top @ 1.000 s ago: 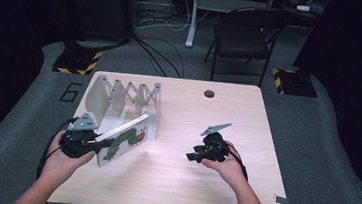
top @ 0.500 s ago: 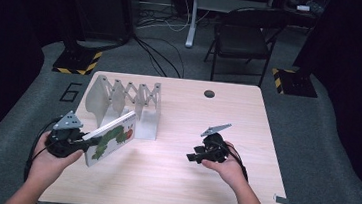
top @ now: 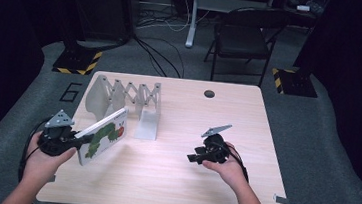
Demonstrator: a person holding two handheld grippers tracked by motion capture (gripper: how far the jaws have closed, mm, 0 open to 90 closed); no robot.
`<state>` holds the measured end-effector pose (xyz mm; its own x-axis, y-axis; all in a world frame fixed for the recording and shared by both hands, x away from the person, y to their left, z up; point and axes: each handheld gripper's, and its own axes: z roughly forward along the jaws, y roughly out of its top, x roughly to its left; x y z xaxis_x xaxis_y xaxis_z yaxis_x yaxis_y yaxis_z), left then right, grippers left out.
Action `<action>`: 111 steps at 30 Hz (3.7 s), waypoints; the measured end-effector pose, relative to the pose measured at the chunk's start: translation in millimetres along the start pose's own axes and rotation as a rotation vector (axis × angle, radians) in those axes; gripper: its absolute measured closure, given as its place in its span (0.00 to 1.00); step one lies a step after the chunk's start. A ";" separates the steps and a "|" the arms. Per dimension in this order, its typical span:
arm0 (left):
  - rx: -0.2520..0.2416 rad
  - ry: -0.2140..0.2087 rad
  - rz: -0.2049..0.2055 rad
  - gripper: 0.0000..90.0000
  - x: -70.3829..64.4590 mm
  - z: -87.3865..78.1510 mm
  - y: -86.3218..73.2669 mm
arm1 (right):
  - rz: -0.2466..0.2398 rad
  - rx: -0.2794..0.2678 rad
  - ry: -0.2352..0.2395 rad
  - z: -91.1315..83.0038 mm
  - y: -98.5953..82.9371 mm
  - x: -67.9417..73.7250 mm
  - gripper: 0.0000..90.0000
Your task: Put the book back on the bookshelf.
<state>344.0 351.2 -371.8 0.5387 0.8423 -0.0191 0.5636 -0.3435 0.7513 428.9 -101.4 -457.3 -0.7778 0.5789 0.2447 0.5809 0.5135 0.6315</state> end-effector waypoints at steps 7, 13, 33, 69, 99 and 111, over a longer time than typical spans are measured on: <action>0.003 0.027 -0.015 0.84 6.7 -0.4 -3.9 | 0.021 0.005 -0.001 -0.2 -1.1 0.9 0.56; 0.004 0.038 -0.031 0.84 11.2 -0.5 -7.2 | 0.022 0.000 -0.004 1.0 -1.6 1.0 0.56; 0.006 0.075 -0.067 0.84 24.1 -3.4 -10.1 | 0.013 0.013 0.000 1.5 -1.8 -1.0 0.56; -0.022 0.152 -0.135 0.84 40.6 22.6 3.4 | 0.019 0.002 -0.005 1.7 -2.2 -3.1 0.56; -0.026 0.228 -0.154 0.83 47.4 58.5 18.9 | 0.024 -0.005 -0.002 -2.0 -3.0 -3.8 0.56; -0.015 0.241 -0.161 0.83 47.7 67.9 26.1 | 0.022 -0.001 -0.004 -1.2 -3.8 -2.7 0.56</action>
<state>426.9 354.2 -397.9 0.2772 0.9607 0.0170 0.6195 -0.1922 0.7611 428.6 -105.6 -459.5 -0.7640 0.5926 0.2552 0.5973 0.5000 0.6271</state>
